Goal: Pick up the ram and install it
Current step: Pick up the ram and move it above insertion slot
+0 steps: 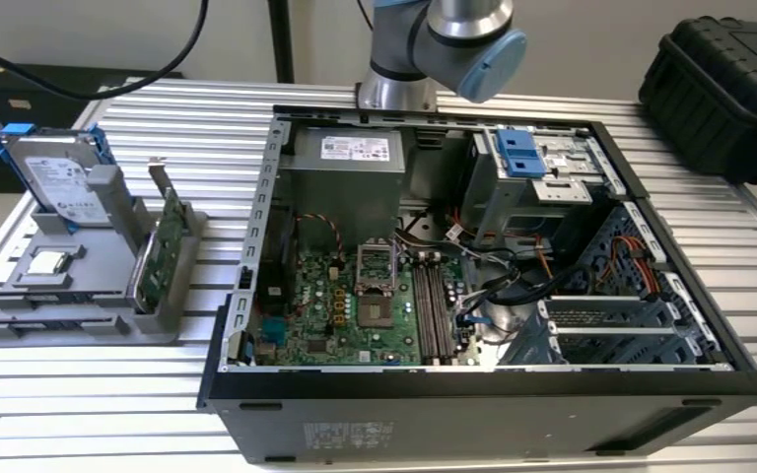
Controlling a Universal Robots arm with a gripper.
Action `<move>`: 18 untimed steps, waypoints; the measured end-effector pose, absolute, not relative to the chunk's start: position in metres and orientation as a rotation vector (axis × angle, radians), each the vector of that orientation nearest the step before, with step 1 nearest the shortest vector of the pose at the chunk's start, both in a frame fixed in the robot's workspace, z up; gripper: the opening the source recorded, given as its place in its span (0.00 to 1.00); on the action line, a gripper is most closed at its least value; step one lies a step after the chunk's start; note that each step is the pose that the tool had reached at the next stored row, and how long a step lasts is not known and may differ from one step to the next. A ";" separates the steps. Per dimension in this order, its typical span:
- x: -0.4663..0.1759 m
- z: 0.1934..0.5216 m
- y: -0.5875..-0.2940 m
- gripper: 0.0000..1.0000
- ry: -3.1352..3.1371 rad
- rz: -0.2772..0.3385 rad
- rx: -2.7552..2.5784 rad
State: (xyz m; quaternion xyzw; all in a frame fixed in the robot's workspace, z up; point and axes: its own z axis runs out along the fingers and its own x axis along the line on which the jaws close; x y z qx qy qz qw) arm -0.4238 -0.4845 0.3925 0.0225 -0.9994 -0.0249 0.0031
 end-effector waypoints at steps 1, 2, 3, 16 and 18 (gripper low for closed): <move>-0.424 0.393 -0.485 0.00 -3.134 -0.078 0.071; -0.424 0.393 -0.485 0.00 -3.134 -0.078 0.071; -0.424 0.393 -0.485 0.00 -3.134 -0.078 0.071; -0.424 0.393 -0.485 0.00 -3.136 -0.078 -0.039; -0.424 0.393 -0.485 0.00 -3.136 -0.078 -0.069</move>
